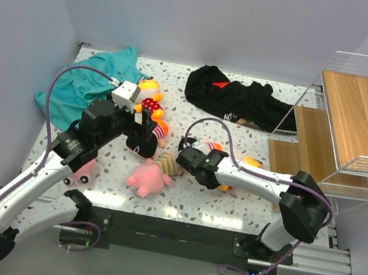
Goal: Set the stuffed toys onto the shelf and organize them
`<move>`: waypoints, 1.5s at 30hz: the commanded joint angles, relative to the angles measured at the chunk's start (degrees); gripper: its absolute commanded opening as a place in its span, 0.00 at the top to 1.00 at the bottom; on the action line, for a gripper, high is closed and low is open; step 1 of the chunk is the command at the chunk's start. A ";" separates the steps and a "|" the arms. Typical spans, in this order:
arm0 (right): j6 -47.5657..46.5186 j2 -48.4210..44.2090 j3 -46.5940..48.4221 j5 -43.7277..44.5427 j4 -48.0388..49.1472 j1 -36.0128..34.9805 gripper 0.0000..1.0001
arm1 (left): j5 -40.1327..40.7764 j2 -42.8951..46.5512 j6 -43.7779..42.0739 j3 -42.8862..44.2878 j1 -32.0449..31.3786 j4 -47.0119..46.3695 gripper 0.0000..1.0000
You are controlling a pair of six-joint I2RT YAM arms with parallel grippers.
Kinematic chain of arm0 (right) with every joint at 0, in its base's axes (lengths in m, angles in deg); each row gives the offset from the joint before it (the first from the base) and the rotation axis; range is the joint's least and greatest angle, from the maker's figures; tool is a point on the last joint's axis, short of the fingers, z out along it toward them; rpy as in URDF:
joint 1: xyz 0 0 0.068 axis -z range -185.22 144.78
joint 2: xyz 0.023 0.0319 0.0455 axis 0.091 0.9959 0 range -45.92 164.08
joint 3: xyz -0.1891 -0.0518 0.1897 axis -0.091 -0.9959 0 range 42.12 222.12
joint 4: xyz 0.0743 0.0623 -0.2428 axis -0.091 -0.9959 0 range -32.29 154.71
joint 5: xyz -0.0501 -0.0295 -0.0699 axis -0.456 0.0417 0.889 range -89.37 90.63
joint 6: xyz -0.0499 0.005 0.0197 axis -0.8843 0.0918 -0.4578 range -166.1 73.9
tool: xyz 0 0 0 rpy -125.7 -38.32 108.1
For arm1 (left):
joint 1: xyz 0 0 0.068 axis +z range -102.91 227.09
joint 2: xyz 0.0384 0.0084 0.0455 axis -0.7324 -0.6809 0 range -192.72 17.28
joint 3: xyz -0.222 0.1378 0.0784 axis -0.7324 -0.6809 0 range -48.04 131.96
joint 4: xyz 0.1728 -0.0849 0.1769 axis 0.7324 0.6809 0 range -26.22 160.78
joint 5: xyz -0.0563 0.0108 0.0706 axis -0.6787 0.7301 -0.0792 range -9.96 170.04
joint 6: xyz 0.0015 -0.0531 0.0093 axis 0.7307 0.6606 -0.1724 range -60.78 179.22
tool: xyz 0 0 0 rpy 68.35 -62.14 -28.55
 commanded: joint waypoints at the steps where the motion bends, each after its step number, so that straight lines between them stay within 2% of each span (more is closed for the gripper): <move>1: 6.94 1.52 4.96 14.48 -8.41 -0.39 0.91 | -0.87 0.15 -0.59 0.47 0.16 -1.23 0.04; 4: 10.55 3.28 6.90 19.07 -12.99 -0.39 1.00 | -1.04 0.32 -0.50 0.29 0.16 -1.15 0.04; 13: 15.39 7.68 16.82 30.06 -23.10 -0.39 1.00 | -1.31 0.41 -0.41 0.29 0.16 -1.23 0.04; 18: 10.39 5.58 27.70 31.74 -24.00 -0.39 1.00 | -0.78 0.67 -0.33 0.29 0.16 -1.23 0.04; 21: 2.93 2.94 34.12 31.74 -20.32 -0.30 1.00 | -0.69 0.68 -0.24 0.29 0.16 -1.23 0.04; 24: -6.82 -0.66 37.56 30.34 -11.72 -0.39 1.00 | -0.43 0.76 -0.24 0.29 0.16 -1.23 0.04; 29: -23.14 -7.42 38.37 26.30 4.63 -0.39 1.00 | -0.25 0.94 -0.24 0.29 0.16 -1.06 0.04; 35: -33.29 -10.51 40.47 23.57 13.79 -0.39 1.00 | -0.16 1.03 -0.24 0.29 0.16 -1.06 0.04; 42: -38.65 -15.16 41.97 14.09 21.16 -0.39 1.00 | 0.36 0.94 -0.24 0.38 0.16 -0.88 0.04; 45: -44.80 -17.71 40.92 14.60 25.73 -0.39 1.00 | 0.54 0.85 -0.24 0.38 0.16 -0.88 0.04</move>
